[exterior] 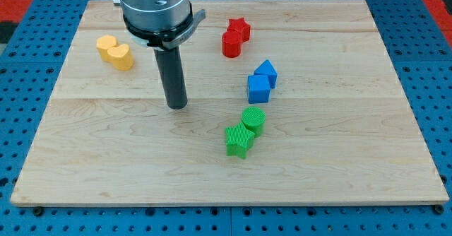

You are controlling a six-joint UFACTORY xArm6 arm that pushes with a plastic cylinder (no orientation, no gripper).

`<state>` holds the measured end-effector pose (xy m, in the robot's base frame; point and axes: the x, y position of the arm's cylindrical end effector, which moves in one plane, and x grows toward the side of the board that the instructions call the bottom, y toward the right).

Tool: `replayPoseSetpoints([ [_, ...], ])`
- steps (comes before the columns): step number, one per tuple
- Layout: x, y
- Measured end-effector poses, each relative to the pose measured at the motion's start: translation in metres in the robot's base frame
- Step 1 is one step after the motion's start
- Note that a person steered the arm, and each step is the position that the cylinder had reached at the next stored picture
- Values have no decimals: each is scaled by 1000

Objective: Nudge the blue triangle right a bit

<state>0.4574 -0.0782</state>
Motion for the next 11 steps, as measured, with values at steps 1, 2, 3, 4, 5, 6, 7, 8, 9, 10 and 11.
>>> replayPoseSetpoints([
  [1, 0, 7],
  [2, 0, 21],
  [3, -3, 36],
  [4, -21, 36],
  [5, -39, 36],
  [6, -49, 42],
  [7, -49, 42],
  [8, -53, 42],
  [9, -59, 54],
  [10, -59, 74],
  [11, -61, 104],
])
